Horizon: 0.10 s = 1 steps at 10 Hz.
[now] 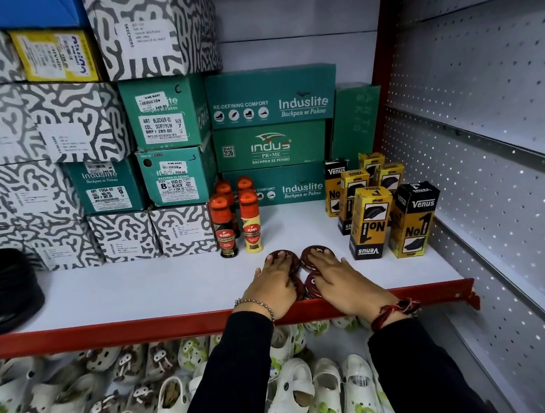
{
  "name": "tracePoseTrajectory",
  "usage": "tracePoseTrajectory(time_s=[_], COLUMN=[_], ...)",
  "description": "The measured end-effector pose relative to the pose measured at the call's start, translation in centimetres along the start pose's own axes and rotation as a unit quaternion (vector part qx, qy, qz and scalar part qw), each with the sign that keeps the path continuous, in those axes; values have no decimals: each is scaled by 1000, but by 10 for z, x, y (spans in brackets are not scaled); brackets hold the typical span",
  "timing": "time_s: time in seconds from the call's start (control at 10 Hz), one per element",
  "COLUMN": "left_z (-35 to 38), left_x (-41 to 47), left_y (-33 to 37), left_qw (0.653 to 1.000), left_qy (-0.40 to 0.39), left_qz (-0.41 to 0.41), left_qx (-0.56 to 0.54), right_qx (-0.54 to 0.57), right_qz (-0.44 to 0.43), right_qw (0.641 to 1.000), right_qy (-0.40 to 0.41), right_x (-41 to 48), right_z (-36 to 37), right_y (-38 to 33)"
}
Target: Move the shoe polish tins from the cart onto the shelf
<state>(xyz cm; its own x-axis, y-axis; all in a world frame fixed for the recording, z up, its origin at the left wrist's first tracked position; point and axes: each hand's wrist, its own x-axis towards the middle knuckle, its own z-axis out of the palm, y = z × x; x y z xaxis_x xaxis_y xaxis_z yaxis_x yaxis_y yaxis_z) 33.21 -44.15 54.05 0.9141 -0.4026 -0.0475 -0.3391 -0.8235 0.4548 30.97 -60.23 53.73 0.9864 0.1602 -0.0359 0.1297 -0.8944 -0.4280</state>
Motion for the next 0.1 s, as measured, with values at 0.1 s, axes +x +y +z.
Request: tracePoseTrajectory(time_s=[0.1], left_z=[-4], left_x=[-3], left_y=[0], left_qw=[999], left_qy=[38], left_qz=[7], left_qx=[-1], right_qx=[21], right_qz=[-2], right_qw=[999], right_qy=[34], right_x=[-4], right_z=[-7], right_y=[-2])
